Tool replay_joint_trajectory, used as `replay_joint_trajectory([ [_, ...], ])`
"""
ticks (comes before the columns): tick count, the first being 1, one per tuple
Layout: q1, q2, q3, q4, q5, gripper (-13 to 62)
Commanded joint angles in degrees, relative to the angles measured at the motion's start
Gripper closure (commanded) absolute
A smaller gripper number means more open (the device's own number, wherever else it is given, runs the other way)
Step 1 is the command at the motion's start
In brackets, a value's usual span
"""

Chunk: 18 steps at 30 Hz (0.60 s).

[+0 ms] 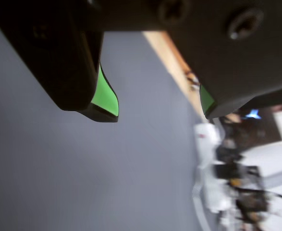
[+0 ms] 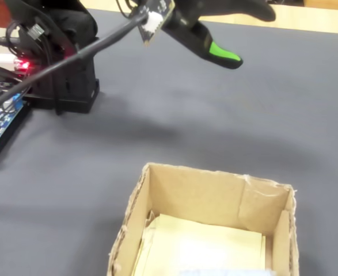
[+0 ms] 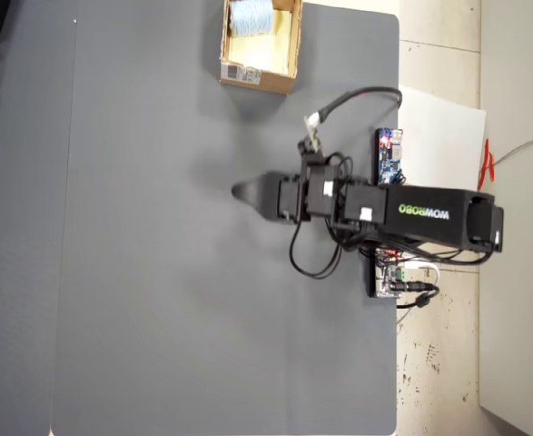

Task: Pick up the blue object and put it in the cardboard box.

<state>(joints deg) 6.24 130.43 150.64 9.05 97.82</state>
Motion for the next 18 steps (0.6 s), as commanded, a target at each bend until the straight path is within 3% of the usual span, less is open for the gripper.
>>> replay_joint_trajectory([
  [1,-1.2,5.1,-0.2,-6.3,2.5,15.7],
  [18,-1.4,5.4,21.3,-16.5,2.6,15.2],
])
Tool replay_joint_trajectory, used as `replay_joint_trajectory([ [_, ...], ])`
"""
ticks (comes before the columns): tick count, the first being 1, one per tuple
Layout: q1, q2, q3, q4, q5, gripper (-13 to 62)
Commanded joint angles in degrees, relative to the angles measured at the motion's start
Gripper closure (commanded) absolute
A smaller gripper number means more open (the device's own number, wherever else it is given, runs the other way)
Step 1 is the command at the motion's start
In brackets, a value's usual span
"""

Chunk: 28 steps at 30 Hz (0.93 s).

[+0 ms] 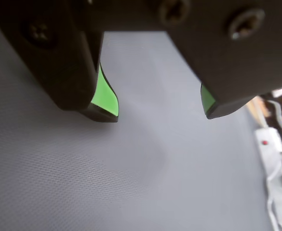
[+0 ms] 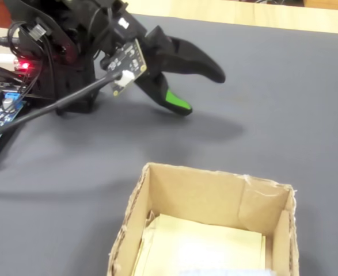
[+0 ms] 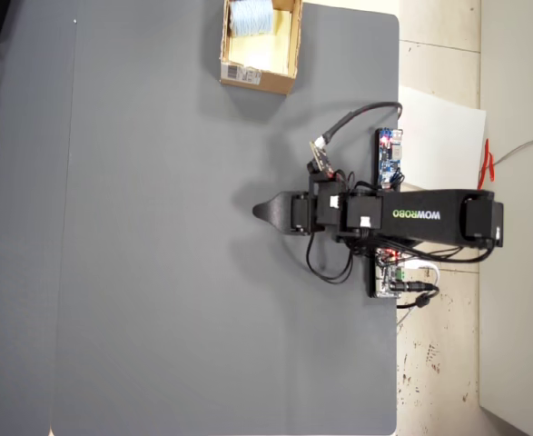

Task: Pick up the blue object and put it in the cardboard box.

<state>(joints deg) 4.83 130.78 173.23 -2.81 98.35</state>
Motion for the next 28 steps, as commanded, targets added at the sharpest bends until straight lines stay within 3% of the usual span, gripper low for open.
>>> replay_joint_trajectory([
  [1,0.0,5.0,0.8,-6.4,2.0,15.3],
  [28,1.0,4.7,5.4,4.7,1.2,15.3],
])
